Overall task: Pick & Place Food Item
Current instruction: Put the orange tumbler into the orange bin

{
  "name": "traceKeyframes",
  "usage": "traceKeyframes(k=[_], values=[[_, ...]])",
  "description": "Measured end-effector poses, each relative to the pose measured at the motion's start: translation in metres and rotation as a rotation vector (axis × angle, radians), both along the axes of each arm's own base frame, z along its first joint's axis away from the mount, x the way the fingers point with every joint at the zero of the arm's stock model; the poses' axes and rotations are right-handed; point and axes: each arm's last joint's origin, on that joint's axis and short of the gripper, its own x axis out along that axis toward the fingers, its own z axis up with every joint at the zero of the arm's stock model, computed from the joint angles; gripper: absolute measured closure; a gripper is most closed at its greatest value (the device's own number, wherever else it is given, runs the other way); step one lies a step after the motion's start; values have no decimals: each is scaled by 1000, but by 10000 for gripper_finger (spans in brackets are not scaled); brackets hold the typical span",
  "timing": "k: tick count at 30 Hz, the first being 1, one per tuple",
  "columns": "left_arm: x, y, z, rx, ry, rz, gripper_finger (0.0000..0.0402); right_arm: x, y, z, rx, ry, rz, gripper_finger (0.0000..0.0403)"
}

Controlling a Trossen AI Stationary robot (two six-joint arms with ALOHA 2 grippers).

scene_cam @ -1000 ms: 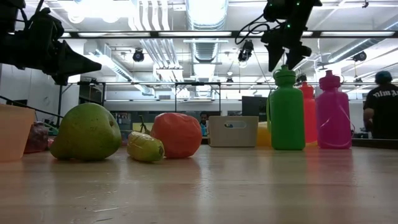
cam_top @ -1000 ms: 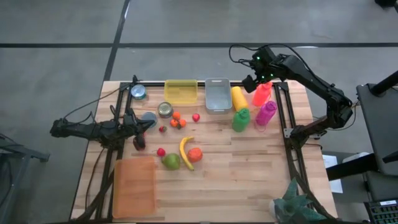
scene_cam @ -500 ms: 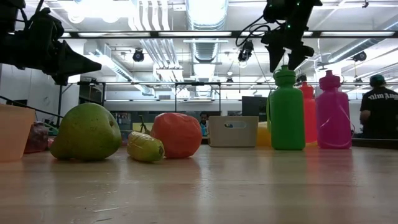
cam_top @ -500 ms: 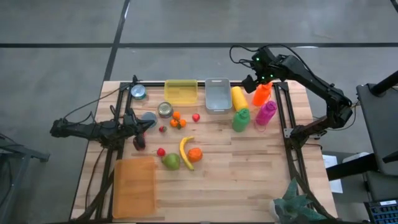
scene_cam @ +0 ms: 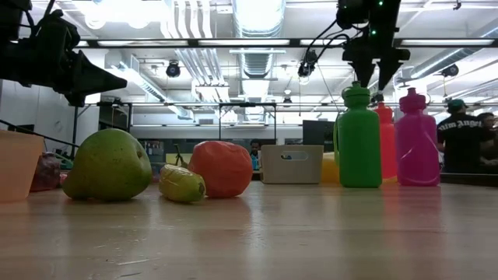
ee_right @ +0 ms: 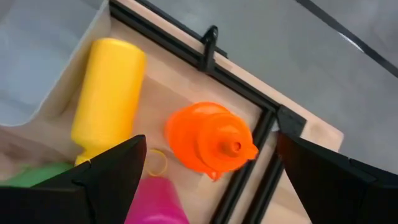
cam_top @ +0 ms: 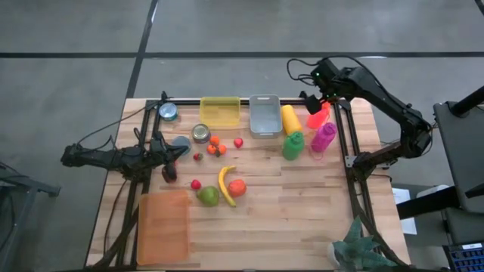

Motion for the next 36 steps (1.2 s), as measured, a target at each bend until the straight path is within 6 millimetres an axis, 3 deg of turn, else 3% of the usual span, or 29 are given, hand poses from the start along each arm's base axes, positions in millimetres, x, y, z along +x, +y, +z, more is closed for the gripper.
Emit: traceKeyframes(k=[11,36], values=[[0,0,0,0,0,0,401,-13,-2,5,-13,0,-19,42],[0,0,0,0,0,0,401,-20,-24,-56,25,0,-74,42]])
